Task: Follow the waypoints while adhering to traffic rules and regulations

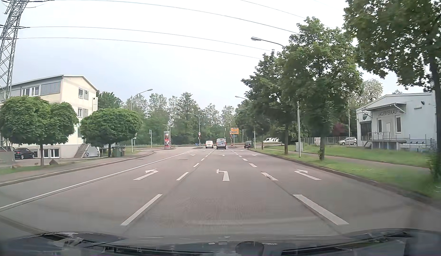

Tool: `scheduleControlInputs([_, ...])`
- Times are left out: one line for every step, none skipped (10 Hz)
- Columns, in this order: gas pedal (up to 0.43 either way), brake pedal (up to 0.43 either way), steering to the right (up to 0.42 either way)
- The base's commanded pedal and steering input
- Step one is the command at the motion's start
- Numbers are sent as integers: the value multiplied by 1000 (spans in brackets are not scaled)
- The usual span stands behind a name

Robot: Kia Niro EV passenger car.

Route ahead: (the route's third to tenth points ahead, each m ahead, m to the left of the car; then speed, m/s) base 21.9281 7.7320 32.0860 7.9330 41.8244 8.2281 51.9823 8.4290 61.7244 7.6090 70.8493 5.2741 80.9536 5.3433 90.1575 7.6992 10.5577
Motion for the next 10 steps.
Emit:
scheduleControlInputs([28,0,-15])
scheduleControlInputs([28,0,-14])
scheduleControlInputs([28,0,-13])
scheduleControlInputs([28,0,-11])
scheduleControlInputs([28,0,-8])
scheduleControlInputs([8,0,-6])
scheduleControlInputs([0,0,-5])
scheduleControlInputs([0,0,-5])
scheduleControlInputs([0,0,-5])
scheduleControlInputs([0,0,-5])
